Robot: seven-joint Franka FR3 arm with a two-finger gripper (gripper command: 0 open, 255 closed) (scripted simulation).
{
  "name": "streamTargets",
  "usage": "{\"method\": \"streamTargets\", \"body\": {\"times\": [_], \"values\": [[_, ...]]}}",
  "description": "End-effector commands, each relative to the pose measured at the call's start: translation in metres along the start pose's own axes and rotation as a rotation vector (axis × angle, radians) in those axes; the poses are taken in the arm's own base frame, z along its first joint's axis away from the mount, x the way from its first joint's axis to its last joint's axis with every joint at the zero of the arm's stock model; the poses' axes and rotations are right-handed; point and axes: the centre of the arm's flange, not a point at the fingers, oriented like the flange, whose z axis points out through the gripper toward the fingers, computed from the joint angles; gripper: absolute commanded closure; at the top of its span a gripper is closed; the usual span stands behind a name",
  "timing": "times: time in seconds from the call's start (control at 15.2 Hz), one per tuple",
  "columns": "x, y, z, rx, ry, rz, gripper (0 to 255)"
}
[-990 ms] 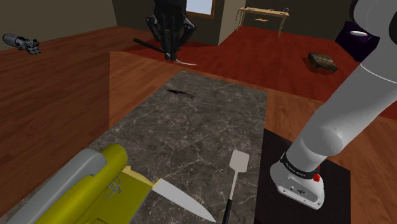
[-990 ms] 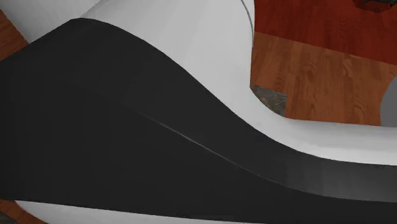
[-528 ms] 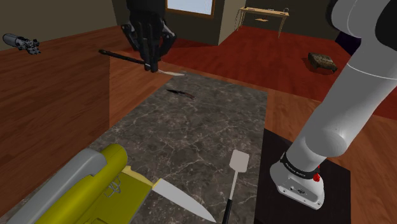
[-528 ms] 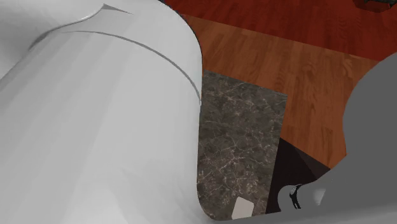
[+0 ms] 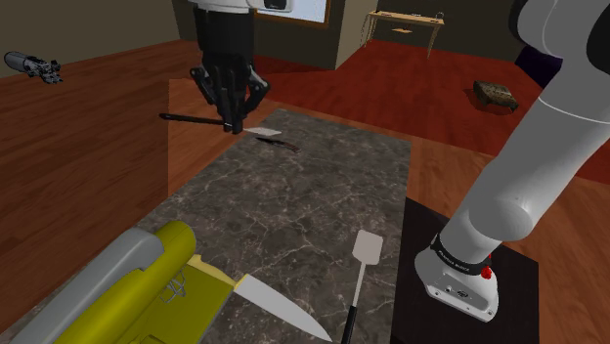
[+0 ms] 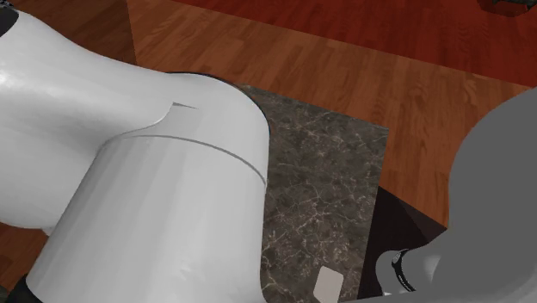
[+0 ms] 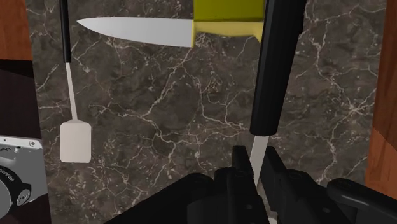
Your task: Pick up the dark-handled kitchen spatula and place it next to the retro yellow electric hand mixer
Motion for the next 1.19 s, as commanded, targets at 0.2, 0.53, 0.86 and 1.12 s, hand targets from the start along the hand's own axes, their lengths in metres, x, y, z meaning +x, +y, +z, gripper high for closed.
{"method": "streamTargets", "body": {"times": [0.2, 0.53, 0.86, 1.12], "values": [[0.002, 0.0, 0.026, 0.0, 0.0, 0.0, 255], [0.004, 0.0, 0.053, 0.0, 0.0, 0.0, 255], [0.006, 0.0, 0.079, 0.0, 0.0, 0.0, 255], [0.007, 0.0, 0.1, 0.0, 0.0, 0.0, 255]]}}
